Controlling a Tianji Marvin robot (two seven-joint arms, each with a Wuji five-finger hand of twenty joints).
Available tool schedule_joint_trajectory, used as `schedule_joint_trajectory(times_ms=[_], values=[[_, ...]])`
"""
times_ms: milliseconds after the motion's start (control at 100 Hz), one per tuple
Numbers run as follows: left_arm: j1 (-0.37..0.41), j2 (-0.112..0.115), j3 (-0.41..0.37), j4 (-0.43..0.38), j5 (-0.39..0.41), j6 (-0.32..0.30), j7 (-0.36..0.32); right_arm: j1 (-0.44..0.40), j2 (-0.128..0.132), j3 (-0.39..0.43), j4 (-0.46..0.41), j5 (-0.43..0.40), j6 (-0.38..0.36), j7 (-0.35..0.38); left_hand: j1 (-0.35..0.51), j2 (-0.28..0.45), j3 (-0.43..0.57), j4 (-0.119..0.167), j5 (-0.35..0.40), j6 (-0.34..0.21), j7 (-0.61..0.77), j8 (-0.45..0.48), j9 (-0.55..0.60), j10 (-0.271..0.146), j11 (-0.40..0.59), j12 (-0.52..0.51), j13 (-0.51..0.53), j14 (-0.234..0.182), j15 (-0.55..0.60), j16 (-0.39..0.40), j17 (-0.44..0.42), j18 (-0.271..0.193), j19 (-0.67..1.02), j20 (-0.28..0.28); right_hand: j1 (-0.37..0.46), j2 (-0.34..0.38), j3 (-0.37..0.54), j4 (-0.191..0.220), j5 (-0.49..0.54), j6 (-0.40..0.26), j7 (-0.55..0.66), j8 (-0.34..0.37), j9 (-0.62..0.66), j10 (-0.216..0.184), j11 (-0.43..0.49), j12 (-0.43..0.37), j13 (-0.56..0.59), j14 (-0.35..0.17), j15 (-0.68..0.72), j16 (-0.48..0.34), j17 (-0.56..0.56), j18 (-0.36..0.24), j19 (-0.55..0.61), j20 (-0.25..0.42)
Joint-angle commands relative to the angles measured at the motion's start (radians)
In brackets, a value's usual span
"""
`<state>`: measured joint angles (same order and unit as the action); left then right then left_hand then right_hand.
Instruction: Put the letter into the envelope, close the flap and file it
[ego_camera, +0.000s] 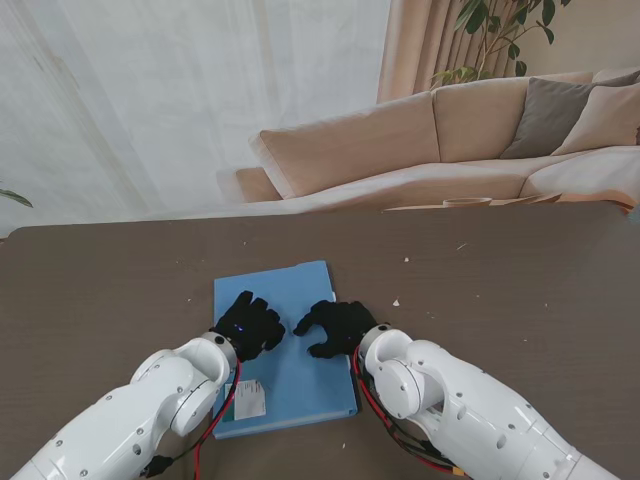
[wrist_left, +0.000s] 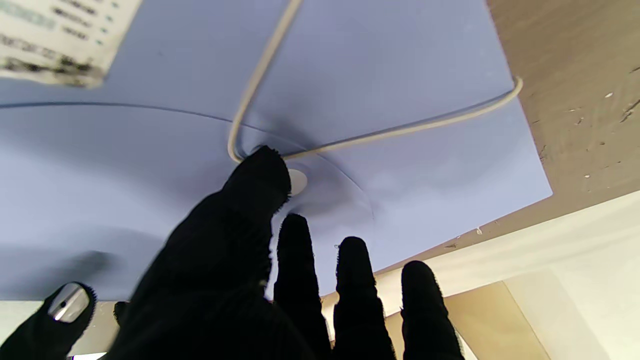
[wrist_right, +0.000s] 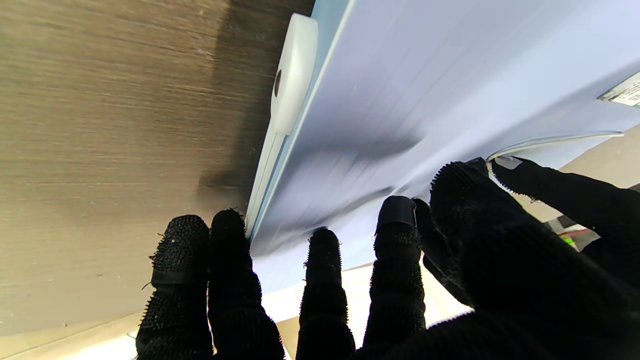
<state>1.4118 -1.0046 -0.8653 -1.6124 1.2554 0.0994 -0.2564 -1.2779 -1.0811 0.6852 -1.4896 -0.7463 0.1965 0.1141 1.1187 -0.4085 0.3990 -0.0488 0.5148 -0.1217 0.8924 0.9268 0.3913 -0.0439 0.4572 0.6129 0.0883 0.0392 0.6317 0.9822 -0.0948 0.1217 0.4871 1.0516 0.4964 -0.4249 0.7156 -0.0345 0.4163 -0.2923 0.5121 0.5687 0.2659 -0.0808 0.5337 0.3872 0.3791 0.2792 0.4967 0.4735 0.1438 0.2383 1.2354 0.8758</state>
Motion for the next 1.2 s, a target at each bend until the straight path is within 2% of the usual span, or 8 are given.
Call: schedule_joint_trajectory(times_ms=[0, 130, 280, 480, 730, 910, 1020, 1190], values=[[0.014, -0.002, 0.008, 0.01, -0.003, -0.001, -0.027, -0.003, -0.005, -0.008, -0.003, 0.002, 0.0, 0.018, -0.043, -0.044, -0.063, -0.028, -0.012, -0.028, -0.066, -0.046, -0.014, -0.007, -0.003, 0.006, -0.018, 0.005, -0.005, 0.001, -0.011, 0.017, 0.003, -0.013, 0.011, 0.008, -0.005, 0.03, 0.006, 0.002, 0.002, 0.013, 0.032, 0.017, 0.016, 0.011, -0.016, -0.082, -0.007, -0.009, -0.006, -0.016, -0.001, 0.019], [0.015, -0.002, 0.005, 0.01, -0.004, -0.002, -0.031, -0.004, -0.004, -0.007, -0.005, 0.001, 0.001, 0.019, -0.008, -0.016, -0.028, -0.021, 0.033, -0.039, -0.168, -0.154, -0.02, -0.007, -0.005, 0.007, -0.018, 0.004, -0.012, 0.003, -0.012, 0.017, -0.003, -0.007, 0.011, 0.007, -0.005, 0.03, 0.007, 0.002, 0.002, 0.013, 0.032, 0.017, 0.016, 0.011, -0.017, -0.081, -0.007, -0.009, -0.006, -0.016, -0.001, 0.02], [0.021, -0.001, -0.006, 0.006, 0.005, -0.007, -0.036, -0.006, -0.003, -0.005, -0.007, 0.0, 0.004, 0.022, -0.034, 0.016, 0.138, 0.005, 0.039, -0.024, -0.256, -0.25, -0.028, -0.016, -0.009, 0.004, -0.017, 0.004, -0.019, 0.005, -0.011, 0.018, -0.005, -0.004, 0.011, 0.007, -0.004, 0.03, 0.007, 0.003, 0.002, 0.014, 0.033, 0.017, 0.016, 0.011, -0.017, -0.081, -0.007, -0.009, -0.006, -0.016, -0.001, 0.02], [0.023, -0.001, -0.014, 0.003, 0.009, -0.009, -0.046, -0.001, -0.004, -0.009, -0.005, 0.002, 0.005, 0.022, -0.05, 0.017, 0.152, 0.004, 0.009, -0.033, -0.308, -0.299, -0.047, -0.024, -0.017, -0.002, -0.02, 0.003, -0.045, 0.001, -0.013, 0.015, -0.017, -0.01, 0.01, 0.007, -0.005, 0.029, 0.006, 0.003, 0.002, 0.014, 0.032, 0.016, 0.016, 0.011, -0.018, -0.08, -0.008, -0.009, -0.007, -0.016, -0.001, 0.02], [0.045, -0.005, -0.048, -0.01, -0.015, -0.003, -0.035, -0.003, -0.003, -0.007, -0.007, 0.0, 0.005, 0.025, -0.156, 0.023, 0.118, 0.0, -0.12, 0.032, -0.255, -0.239, -0.085, -0.012, -0.021, 0.0, -0.02, 0.003, -0.073, 0.008, -0.014, 0.014, -0.033, -0.004, 0.011, 0.008, -0.006, 0.03, 0.005, 0.003, 0.0, 0.014, 0.031, 0.018, 0.016, 0.011, -0.018, -0.081, -0.008, -0.009, -0.007, -0.016, -0.002, 0.02], [0.106, -0.01, -0.141, -0.05, -0.033, -0.035, -0.011, -0.005, -0.002, -0.005, -0.01, -0.003, 0.008, 0.029, -0.142, 0.033, 0.014, -0.022, -0.111, 0.06, -0.222, -0.125, -0.074, 0.008, -0.02, 0.002, -0.021, 0.011, -0.089, 0.01, -0.015, 0.019, -0.045, -0.002, 0.011, 0.009, -0.006, 0.03, 0.004, 0.005, 0.0, 0.014, 0.031, 0.019, 0.015, 0.011, -0.018, -0.081, -0.008, -0.009, -0.007, -0.016, -0.002, 0.021], [0.15, -0.013, -0.206, -0.076, -0.041, -0.065, 0.01, -0.006, -0.001, -0.005, -0.012, -0.004, 0.011, 0.031, -0.155, 0.046, -0.015, -0.025, -0.107, 0.061, -0.226, -0.122, -0.07, 0.015, -0.021, 0.002, -0.023, 0.015, -0.091, 0.009, -0.018, 0.02, -0.05, -0.003, 0.011, 0.008, -0.007, 0.03, 0.005, 0.005, 0.0, 0.014, 0.032, 0.017, 0.016, 0.011, -0.018, -0.081, -0.008, -0.009, -0.007, -0.016, -0.002, 0.021], [0.209, -0.018, -0.291, -0.108, -0.065, -0.107, 0.045, -0.005, -0.001, -0.005, -0.013, -0.006, 0.013, 0.033, -0.121, 0.099, -0.155, -0.013, -0.08, 0.059, -0.244, -0.131, -0.06, 0.032, -0.027, 0.001, -0.024, 0.02, -0.105, 0.007, -0.021, 0.021, -0.068, 0.005, 0.011, 0.009, -0.007, 0.03, 0.006, 0.004, 0.0, 0.014, 0.032, 0.017, 0.016, 0.011, -0.018, -0.081, -0.008, -0.009, -0.007, -0.016, -0.002, 0.021]])
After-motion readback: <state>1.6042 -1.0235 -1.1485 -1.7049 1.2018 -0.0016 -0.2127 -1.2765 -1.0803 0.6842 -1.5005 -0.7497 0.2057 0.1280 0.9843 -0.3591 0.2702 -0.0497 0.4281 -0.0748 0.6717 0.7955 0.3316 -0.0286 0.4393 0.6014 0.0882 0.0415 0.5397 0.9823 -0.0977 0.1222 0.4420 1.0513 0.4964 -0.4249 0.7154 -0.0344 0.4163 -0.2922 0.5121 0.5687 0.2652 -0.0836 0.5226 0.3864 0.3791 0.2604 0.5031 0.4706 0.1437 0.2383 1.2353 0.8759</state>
